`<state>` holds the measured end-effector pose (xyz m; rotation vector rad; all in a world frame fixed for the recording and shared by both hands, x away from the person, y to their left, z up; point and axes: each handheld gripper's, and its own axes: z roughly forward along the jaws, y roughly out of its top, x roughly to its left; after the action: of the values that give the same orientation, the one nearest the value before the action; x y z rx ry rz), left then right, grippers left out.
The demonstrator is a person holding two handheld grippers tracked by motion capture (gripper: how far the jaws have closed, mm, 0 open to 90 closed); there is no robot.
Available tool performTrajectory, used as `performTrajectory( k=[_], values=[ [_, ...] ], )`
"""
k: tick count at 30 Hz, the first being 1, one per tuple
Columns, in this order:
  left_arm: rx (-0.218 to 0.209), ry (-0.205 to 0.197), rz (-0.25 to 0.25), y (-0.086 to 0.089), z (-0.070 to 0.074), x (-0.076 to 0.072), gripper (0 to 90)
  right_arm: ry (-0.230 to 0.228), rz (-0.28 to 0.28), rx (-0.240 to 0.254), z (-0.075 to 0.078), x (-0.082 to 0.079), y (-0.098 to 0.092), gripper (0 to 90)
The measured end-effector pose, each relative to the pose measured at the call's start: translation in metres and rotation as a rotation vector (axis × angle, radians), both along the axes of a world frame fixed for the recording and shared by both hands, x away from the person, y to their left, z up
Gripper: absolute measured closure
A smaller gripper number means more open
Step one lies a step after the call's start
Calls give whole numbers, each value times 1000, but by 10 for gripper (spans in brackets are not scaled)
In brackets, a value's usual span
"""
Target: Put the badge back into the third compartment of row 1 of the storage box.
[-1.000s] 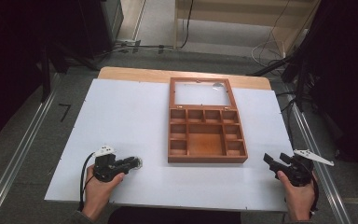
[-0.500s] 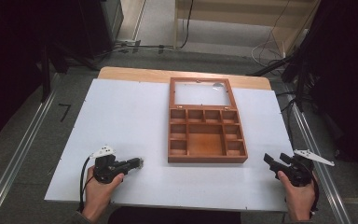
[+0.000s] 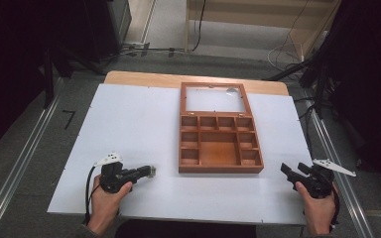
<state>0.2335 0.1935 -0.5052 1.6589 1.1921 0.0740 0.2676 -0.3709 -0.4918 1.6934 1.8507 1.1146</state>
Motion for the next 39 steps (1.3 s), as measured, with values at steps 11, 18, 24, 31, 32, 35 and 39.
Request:
performTrajectory(
  k=[11, 18, 24, 31, 32, 35, 39],
  values=[
    [-33, -24, -7, -6, 11, 8, 896, -3, 4, 2, 0, 1, 0, 239],
    [-44, -36, -16, -11, 16, 14, 896, -1, 5, 4, -1, 1, 0, 239],
    [-44, -48, -29, -17, 20, 19, 897, 0, 4, 8, -1, 1, 0, 239],
    [-64, -54, -32, -23, 26, 26, 897, -3, 8, 8, -1, 1, 0, 239],
    [-66, -55, -33, -24, 26, 28, 897, -1, 6, 10, -1, 0, 0, 239],
    [-68, -55, -32, -27, 27, 31, 897, 1, 10, 13, -1, 1, 0, 239],
    [-74, -51, -32, -30, 28, 35, 897, 0, 11, 12, -1, 1, 0, 240]
  ],
)
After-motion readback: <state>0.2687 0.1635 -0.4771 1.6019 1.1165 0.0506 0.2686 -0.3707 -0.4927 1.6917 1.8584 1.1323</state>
